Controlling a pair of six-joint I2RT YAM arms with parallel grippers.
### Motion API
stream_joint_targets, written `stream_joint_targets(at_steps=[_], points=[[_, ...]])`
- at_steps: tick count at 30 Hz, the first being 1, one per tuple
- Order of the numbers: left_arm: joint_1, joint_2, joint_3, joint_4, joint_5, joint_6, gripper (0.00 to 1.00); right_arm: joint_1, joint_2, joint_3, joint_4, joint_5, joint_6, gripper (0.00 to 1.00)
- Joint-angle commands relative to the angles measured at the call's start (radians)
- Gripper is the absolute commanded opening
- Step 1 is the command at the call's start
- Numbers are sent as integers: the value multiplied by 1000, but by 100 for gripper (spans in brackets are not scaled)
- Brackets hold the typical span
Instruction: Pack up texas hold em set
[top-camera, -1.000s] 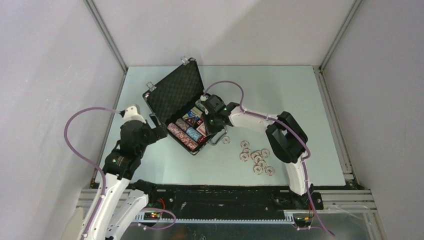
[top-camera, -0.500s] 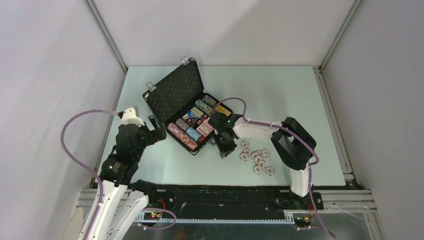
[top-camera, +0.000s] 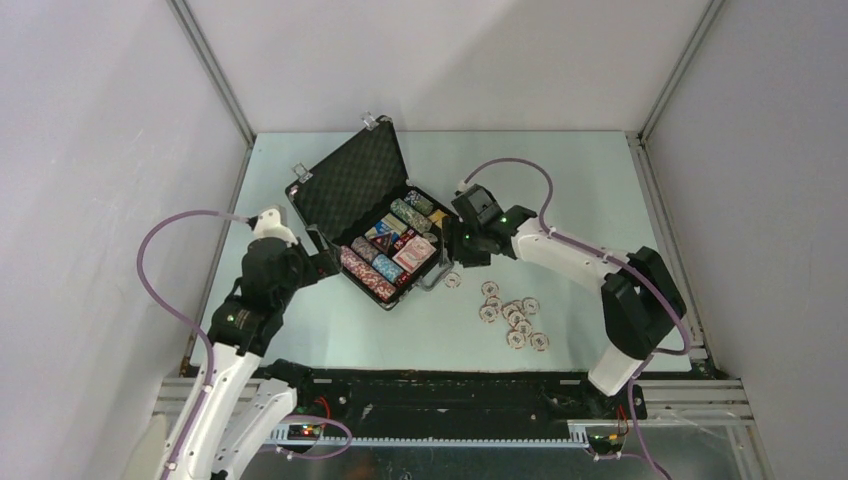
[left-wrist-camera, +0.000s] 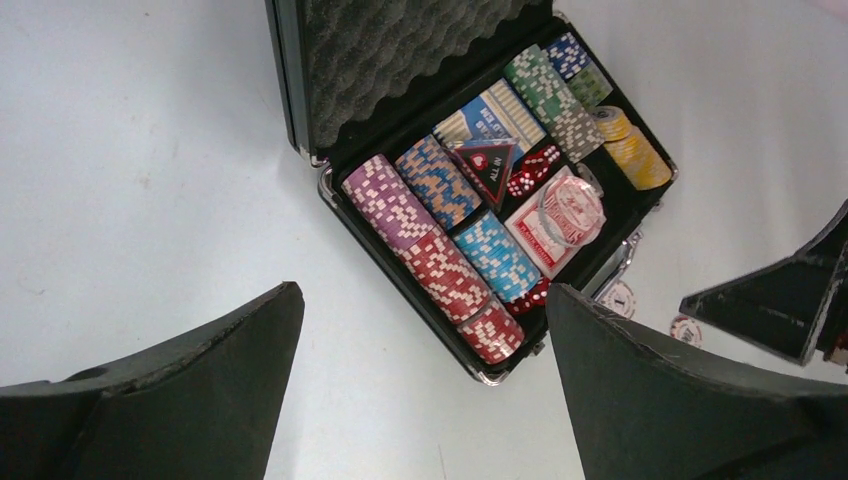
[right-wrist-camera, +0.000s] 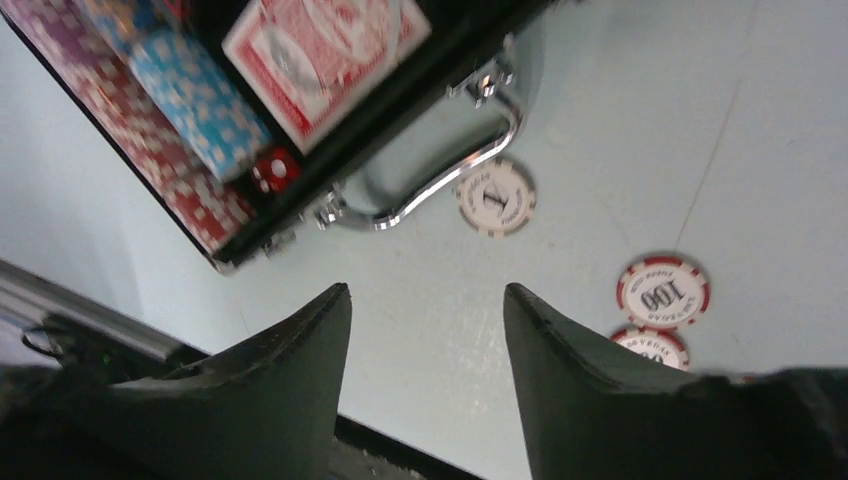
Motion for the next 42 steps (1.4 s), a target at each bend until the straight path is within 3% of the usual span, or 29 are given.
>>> stream_joint_targets(at_steps=[1, 4, 7, 11, 18, 25, 32, 42], points=[[11, -17, 0, 64, 41, -25, 98, -10, -26, -10, 100, 117, 0, 54], [11, -17, -9, 60, 55, -1, 98, -3, 5, -7, 123, 78, -139, 53], [11, -27, -21, 67, 79, 11, 98, 52, 66, 16, 114, 93, -275, 63], [12, -39, -19, 76, 98, 25, 98, 100, 158, 83, 60, 188, -363, 68], [11, -46, -6, 39, 77, 75, 98, 81, 277, 162, 6, 202, -379, 59], [11, -66, -16, 45, 87, 79, 98, 73, 323, 175, -55, 256, -418, 63], [10, -65, -16, 42, 104, 83, 98, 38, 356, 150, -70, 83, -413, 54], [11, -60, -18, 46, 124, 86, 98, 28, 410, 142, -133, 37, -402, 57]])
